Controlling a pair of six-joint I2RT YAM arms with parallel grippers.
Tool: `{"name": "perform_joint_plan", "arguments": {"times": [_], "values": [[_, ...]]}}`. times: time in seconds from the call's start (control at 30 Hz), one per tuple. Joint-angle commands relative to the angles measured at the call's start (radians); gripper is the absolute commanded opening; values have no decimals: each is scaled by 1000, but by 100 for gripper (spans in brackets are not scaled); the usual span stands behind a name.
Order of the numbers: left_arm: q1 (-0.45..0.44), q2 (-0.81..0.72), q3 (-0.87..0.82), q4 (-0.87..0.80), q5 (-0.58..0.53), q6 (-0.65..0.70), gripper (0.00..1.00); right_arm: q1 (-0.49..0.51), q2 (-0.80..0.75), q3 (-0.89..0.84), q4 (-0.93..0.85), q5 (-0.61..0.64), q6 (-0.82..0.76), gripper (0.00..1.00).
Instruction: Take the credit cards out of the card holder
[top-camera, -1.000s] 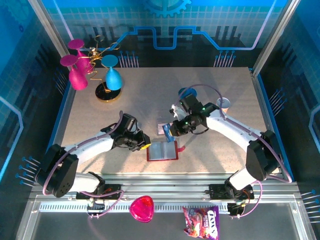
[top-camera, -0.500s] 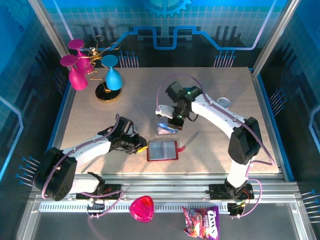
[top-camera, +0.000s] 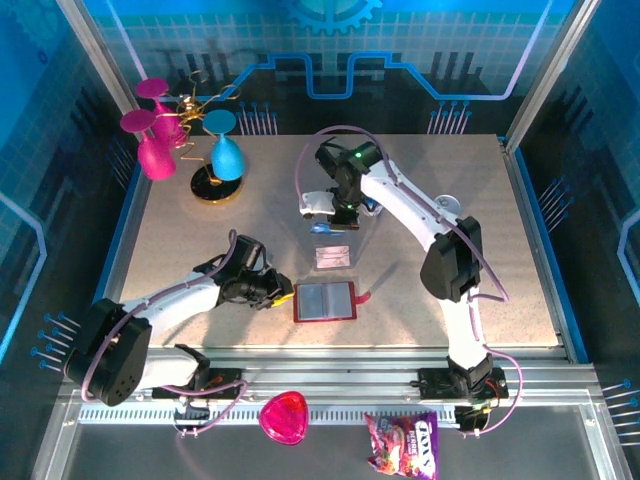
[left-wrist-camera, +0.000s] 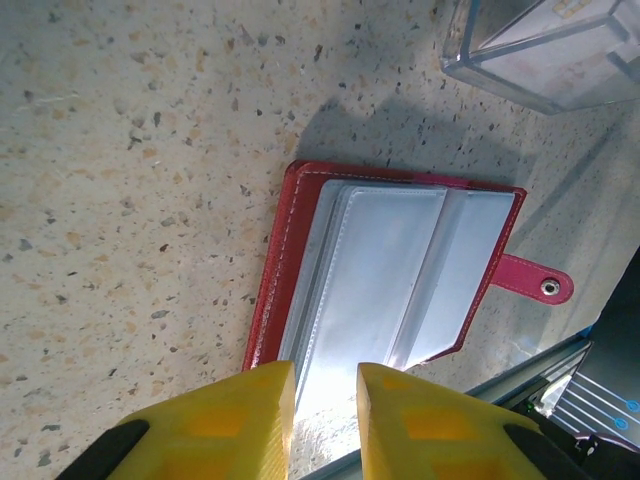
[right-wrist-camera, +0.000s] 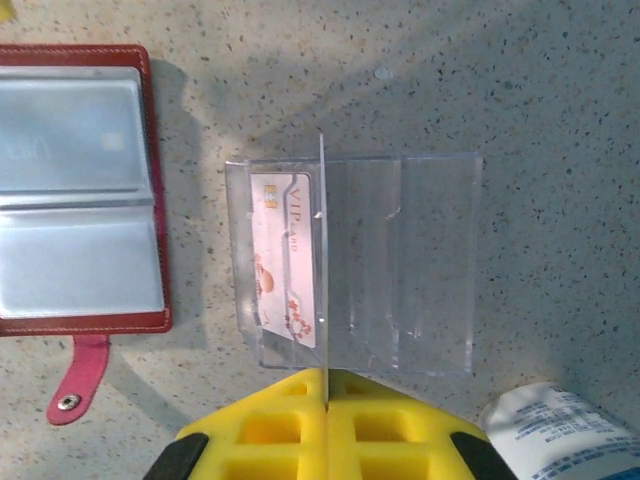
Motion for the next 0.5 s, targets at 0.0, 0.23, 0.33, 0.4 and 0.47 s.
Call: {"name": "perform_joint_plan", "arguments": {"times": [0.0,0.23,0.33,0.4,0.47], "values": [[10,-21,-10,-32,-18,-11,23,-16,71,87,-118,2,-49,0],[11,-41,-8,-55,-27,-16,23,-38,174,161,-150,-7,-52,0],[12,-45,-8,-60,-30,-17,23,-46,198,171,-148,-9,-55,0],[13,-45,-8,-62,-31,-17,23,-54,226,172,-150,-10,-52,0],[14,-45,-8,-62,-32,-18,23,-60,241,172,-163,-17,-50,0]]}}
